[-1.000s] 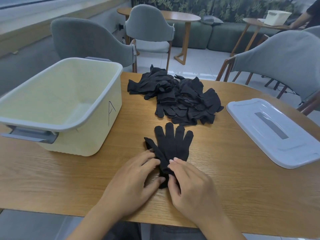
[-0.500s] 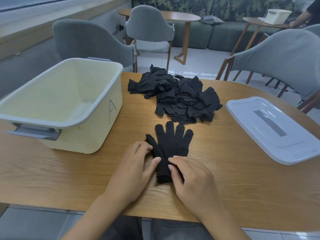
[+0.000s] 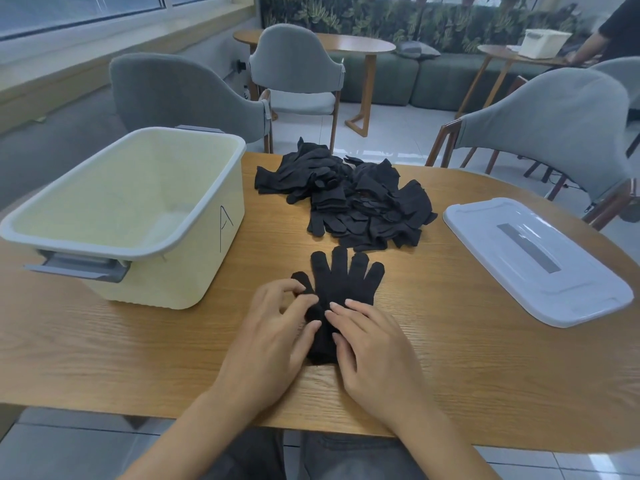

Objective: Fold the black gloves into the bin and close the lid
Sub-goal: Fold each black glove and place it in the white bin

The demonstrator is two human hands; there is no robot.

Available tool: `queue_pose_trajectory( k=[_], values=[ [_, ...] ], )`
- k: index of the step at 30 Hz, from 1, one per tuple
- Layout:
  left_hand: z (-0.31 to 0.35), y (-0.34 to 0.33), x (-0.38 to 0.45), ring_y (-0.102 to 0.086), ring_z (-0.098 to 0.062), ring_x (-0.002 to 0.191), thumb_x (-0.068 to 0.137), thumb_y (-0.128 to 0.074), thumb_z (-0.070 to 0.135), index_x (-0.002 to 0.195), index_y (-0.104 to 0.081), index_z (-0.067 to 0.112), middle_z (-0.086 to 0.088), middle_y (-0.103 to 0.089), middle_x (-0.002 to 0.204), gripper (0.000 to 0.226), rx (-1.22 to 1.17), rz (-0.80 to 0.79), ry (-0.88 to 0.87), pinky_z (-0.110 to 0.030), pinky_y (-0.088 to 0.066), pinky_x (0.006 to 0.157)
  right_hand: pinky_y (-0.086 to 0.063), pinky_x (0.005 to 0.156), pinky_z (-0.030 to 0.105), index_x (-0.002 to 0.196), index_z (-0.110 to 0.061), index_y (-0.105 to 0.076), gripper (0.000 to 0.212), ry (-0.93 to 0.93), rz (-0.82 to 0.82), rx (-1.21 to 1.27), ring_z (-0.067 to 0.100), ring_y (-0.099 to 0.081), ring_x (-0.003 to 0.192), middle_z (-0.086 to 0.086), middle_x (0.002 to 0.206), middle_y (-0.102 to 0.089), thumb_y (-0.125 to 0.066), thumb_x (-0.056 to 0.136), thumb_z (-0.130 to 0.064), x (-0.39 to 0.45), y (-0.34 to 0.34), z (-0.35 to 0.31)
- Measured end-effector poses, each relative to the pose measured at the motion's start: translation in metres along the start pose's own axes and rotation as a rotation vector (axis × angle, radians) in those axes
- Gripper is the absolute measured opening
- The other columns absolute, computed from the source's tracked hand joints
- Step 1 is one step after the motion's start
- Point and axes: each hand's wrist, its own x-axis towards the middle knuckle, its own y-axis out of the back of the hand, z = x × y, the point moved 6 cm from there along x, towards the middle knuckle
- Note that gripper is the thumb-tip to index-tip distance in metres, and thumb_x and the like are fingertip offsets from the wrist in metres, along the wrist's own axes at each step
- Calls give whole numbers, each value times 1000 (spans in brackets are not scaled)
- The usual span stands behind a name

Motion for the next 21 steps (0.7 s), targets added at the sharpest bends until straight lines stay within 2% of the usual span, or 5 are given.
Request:
queue_pose_trajectory(
  k=[4,9,14,18,21],
  values=[
    [14,-3,-3,-50,-9,119,99,-60,35,111,-69,16,9,-59,115,24,-39,-100,-213,-25,-44,98,-37,111,25,130,-24,-64,36,-51,-13,107,4,-47,130,-16,133,-61,-47,99,-30,2,0,5],
    [14,-11,-8,-54,-7,115,96,-57,46,120,-65,20,9,-57,124,36,-14,-266,-270,-24,-46,95,-34,107,14,123,-28,-69,33,-185,-26,290,-7,-44,129,-23,128,-61,-52,100,-13,4,2,18],
    [23,-13,-4,-56,-14,99,98,-48,33,113,-62,15,3,-57,116,27,116,-282,-341,-31,-52,82,-34,102,5,122,-31,-70,44,-335,-10,510,-13,-48,124,-22,127,-62,-48,98,-2,2,11,28],
    [26,-19,-2,-56,-17,88,99,-39,23,104,-61,14,0,-58,104,25,197,-250,-336,-34,-52,71,-28,109,7,125,-26,-67,53,-248,-74,480,-10,-41,133,-19,132,-60,-46,87,4,0,15,21],
    [26,-17,1,-54,-13,81,98,-43,25,102,-59,17,4,-56,98,19,161,-195,-257,-31,-51,67,-29,114,18,136,-24,-56,57,-111,-129,401,0,-37,137,-19,136,-51,-51,81,-9,-9,17,10]
  ],
)
